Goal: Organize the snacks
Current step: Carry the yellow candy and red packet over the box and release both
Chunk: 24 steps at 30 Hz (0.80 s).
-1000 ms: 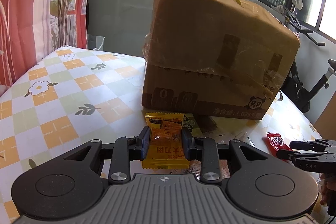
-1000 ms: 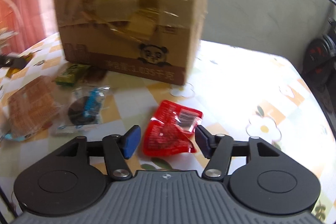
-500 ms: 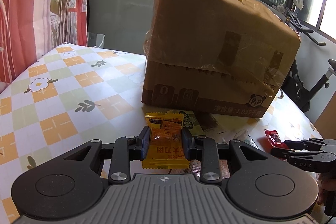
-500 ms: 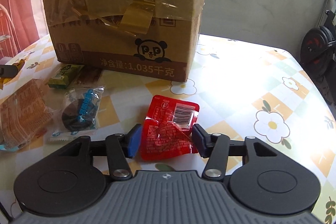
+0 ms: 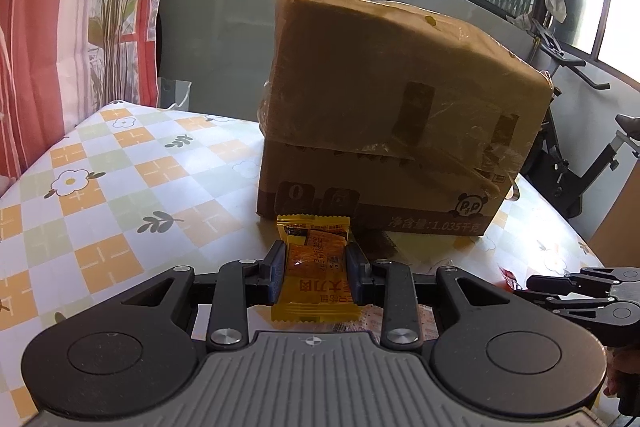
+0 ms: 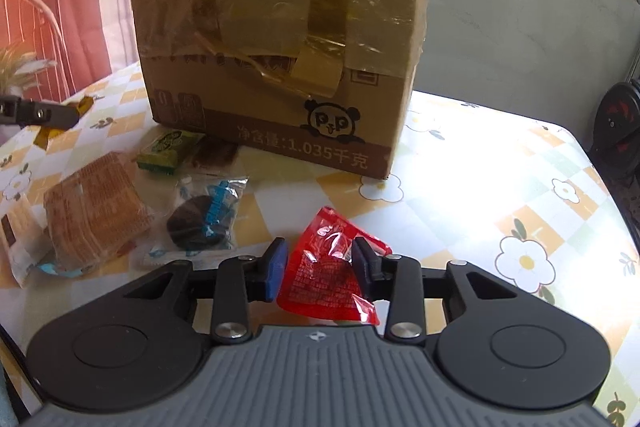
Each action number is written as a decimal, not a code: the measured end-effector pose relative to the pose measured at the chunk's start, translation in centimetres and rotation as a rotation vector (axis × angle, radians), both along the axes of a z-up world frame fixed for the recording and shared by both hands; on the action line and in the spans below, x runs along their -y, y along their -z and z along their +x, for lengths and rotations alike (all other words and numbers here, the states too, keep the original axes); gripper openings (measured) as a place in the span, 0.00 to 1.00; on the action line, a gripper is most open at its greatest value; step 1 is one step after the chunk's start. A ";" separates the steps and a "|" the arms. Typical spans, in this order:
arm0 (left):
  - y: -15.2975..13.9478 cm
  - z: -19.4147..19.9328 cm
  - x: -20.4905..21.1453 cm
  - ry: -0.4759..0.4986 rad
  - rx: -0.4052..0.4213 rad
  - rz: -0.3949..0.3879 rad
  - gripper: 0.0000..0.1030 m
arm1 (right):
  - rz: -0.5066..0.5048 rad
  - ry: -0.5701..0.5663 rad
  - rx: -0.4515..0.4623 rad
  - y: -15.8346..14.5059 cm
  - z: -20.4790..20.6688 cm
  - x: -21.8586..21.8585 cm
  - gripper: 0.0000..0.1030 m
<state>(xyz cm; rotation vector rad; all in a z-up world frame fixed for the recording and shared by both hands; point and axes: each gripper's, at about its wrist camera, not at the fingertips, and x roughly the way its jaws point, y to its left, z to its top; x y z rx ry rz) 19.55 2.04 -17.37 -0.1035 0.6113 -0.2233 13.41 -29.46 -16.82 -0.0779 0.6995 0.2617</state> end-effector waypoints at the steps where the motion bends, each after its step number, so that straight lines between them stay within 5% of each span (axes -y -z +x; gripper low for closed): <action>1: -0.1 -0.1 0.0 0.000 0.000 -0.001 0.32 | 0.018 0.004 -0.003 0.1 -0.1 0.2 0.31; 4: -0.1 -0.1 0.0 0.001 -0.003 -0.003 0.32 | 0.055 0.017 0.004 -0.1 -0.5 0.7 0.26; 6: -0.2 -0.1 0.0 0.003 -0.001 -0.002 0.32 | 0.073 0.025 0.013 -0.4 -0.7 1.0 0.04; 24: -0.9 -0.3 0.0 0.019 0.020 -0.022 0.32 | 0.225 0.072 0.115 -5.1 -2.1 3.2 0.00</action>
